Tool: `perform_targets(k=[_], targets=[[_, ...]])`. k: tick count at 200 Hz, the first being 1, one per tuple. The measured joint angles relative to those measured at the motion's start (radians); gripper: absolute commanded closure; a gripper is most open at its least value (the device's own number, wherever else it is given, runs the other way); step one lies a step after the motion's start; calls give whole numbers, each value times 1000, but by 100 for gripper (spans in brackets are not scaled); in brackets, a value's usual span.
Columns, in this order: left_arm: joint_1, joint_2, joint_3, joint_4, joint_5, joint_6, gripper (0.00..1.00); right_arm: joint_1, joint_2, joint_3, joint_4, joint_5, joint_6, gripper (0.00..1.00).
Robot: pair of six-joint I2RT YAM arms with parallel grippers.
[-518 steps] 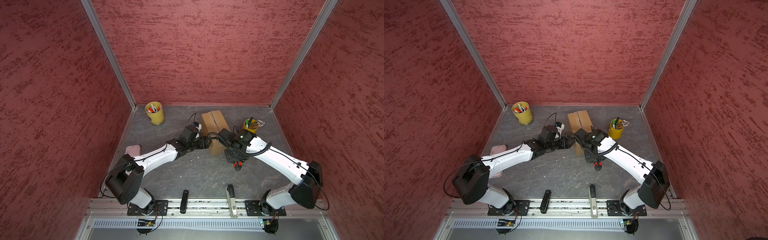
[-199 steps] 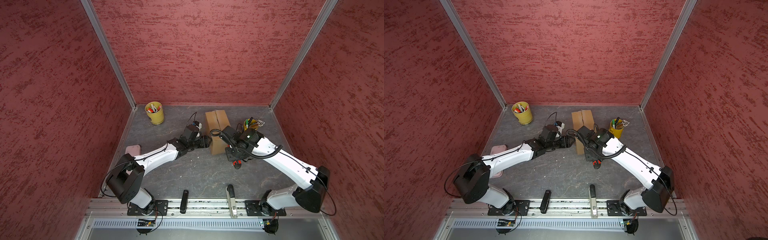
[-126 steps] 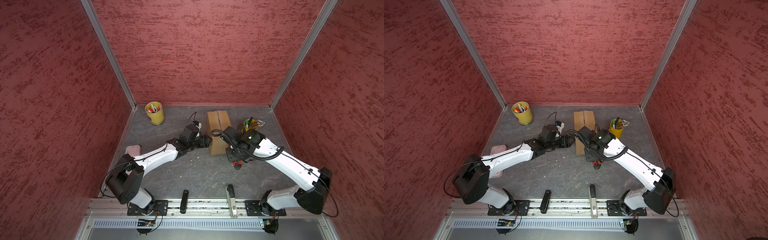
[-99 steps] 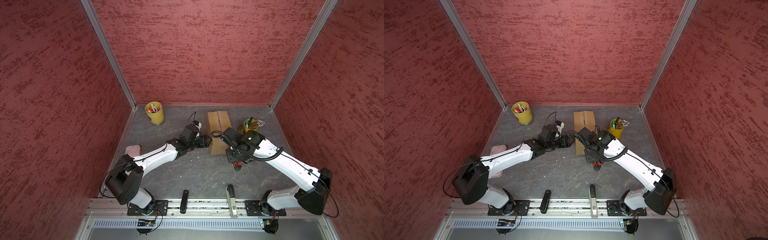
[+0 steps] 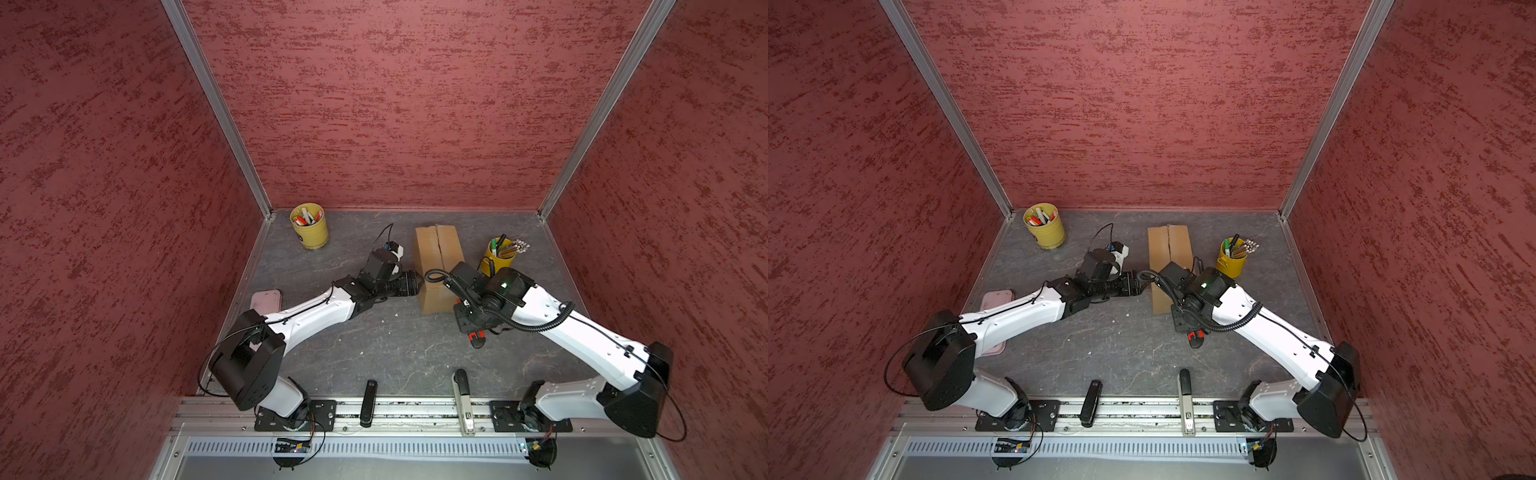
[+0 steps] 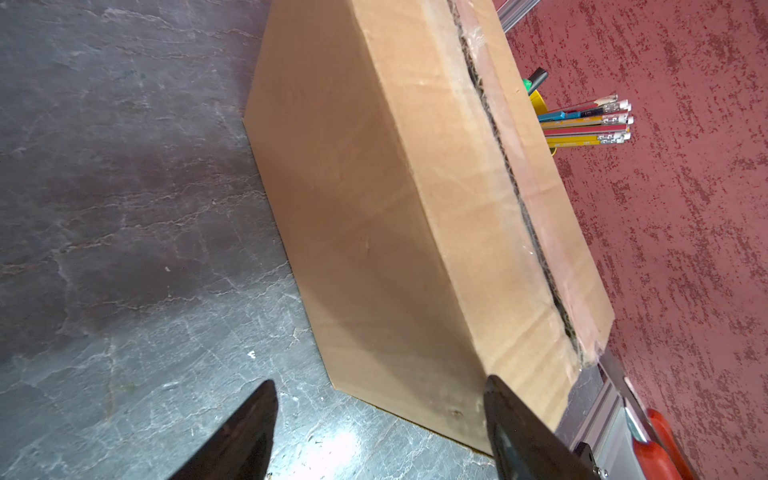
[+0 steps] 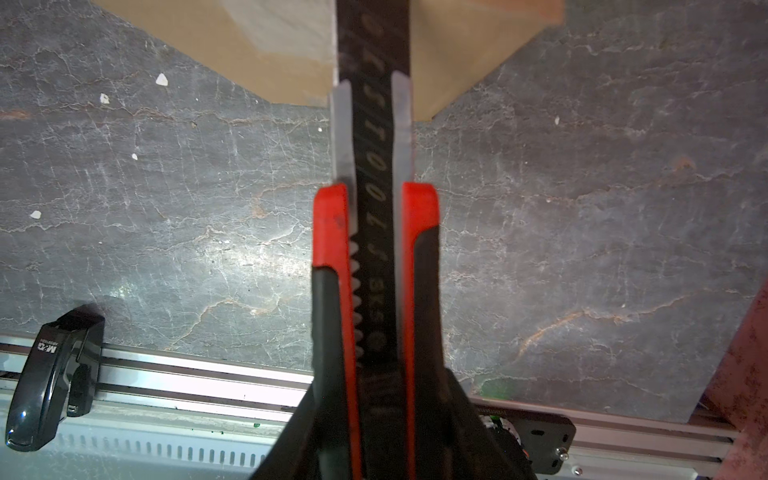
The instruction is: Unpack the express box
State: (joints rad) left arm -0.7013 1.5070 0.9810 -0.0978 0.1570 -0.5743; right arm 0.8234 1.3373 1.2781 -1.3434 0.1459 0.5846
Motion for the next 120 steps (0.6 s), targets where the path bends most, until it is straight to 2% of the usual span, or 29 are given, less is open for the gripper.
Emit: perform_targets(k=[120], targets=[[0,-3,66,-15,11,23,21,32,-51,-53,12,-5,42,100]])
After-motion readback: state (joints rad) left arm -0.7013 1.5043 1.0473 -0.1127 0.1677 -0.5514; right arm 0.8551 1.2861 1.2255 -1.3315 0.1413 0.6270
